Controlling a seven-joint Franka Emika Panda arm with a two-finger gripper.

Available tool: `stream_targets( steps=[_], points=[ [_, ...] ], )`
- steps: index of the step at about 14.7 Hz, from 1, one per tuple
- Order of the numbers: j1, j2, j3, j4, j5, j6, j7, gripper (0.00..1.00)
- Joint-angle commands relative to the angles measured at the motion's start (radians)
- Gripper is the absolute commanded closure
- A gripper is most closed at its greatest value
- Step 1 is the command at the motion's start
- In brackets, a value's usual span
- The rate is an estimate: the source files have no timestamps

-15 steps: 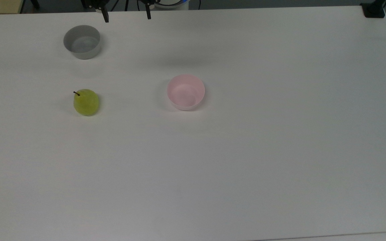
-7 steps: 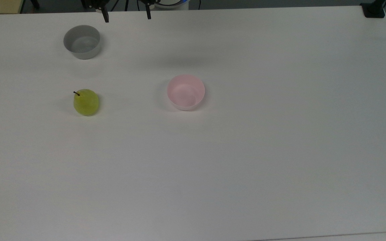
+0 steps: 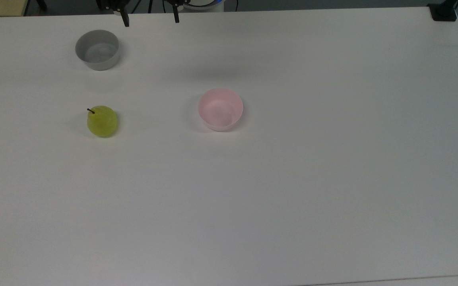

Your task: Place the pear in the bowl

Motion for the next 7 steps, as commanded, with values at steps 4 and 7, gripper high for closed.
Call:
stream_targets(
  steps=[4,7],
  points=[
    [-0.020,-0.013,0.005,-0.009,-0.001,-0.002,-0.025,0.00],
    [-0.032,-0.008,0.003,-0.009,-0.021,-0.018,-0.204,0.00]
  ],
)
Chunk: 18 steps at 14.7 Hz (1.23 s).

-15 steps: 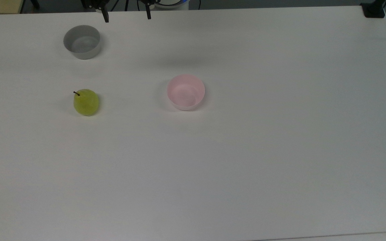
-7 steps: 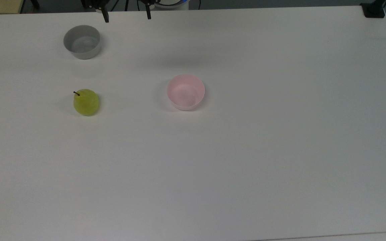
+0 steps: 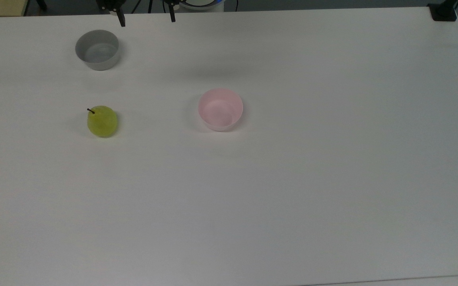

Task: Place the pear in the bowl
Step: 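Move the open gripper over the yellow-green pear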

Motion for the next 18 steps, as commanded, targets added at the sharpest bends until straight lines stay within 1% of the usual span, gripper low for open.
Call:
stream_targets(
  steps=[1,2,4,5,7,9,11,13,15,18],
  points=[
    [-0.034,-0.008,-0.001,-0.006,-0.020,-0.019,-0.273,0.00],
    [-0.054,-0.008,-0.001,-0.006,-0.020,-0.019,-0.326,0.00],
    [-0.111,0.000,-0.001,0.000,-0.020,-0.014,-0.398,0.00],
    [-0.128,0.013,-0.003,0.001,-0.024,-0.011,-0.423,0.00],
    [-0.151,0.050,-0.012,0.002,-0.049,0.021,-0.415,0.00],
    [-0.165,0.087,-0.059,-0.003,-0.041,0.079,-0.414,0.00],
    [-0.169,0.125,-0.087,-0.001,-0.032,0.116,-0.386,0.00],
    [-0.178,0.187,-0.090,-0.003,-0.018,0.183,-0.310,0.00],
    [-0.183,0.234,-0.092,-0.006,-0.002,0.251,-0.262,0.00],
    [-0.177,0.322,-0.092,-0.016,0.000,0.325,-0.239,0.00]
  ],
)
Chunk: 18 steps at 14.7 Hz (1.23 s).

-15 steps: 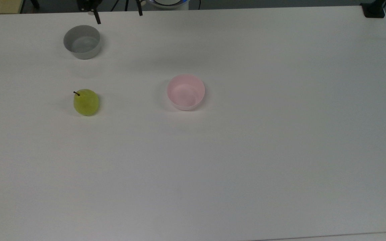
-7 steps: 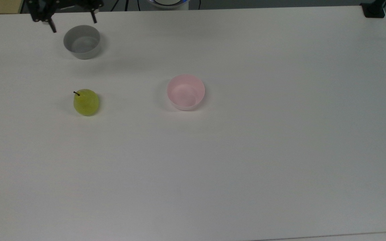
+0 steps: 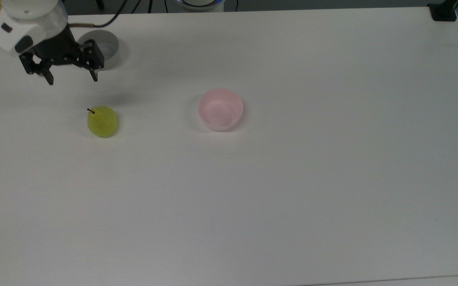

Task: Place the pear in the bowl
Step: 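Move the open gripper over the yellow-green pear, then lower the gripper around the pear and close it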

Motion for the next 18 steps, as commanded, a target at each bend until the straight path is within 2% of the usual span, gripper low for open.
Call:
stream_targets(
  steps=[1,4,10,12,13,15,18],
  points=[
    [0.015,0.062,-0.006,-0.023,0.016,0.085,0.037,0.00],
    [0.018,0.115,-0.004,-0.059,0.015,0.169,0.063,0.00],
    [0.028,0.148,0.002,-0.096,0.013,0.214,0.072,0.01],
    [0.028,0.148,0.002,-0.113,0.010,0.241,0.072,0.32],
    [0.028,0.150,0.002,-0.114,0.015,0.243,0.074,0.61],
    [0.028,0.155,0.003,-0.114,0.018,0.240,0.084,1.00],
    [0.031,0.109,0.012,-0.105,0.016,0.184,0.098,1.00]
  ],
)
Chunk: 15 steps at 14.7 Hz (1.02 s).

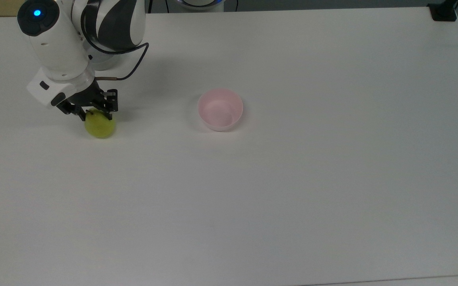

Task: Place the pear in the bowl
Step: 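Lower the gripper around the pear and close it, then lift the grasped pear up off the table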

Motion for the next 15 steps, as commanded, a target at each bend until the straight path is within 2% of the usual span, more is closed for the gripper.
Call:
stream_targets(
  steps=[1,3,6,12,15],
  points=[
    [0.011,-0.087,0.010,-0.017,0.015,-0.056,0.028,1.00],
    [0.018,-0.133,0.020,0.033,0.015,-0.178,0.053,1.00],
    [0.027,-0.225,0.033,0.044,0.012,-0.257,0.055,1.00],
    [0.128,-0.402,0.030,0.087,0.009,-0.519,0.063,0.99],
    [0.180,-0.454,0.027,0.078,0.020,-0.575,0.072,0.95]
  ],
)
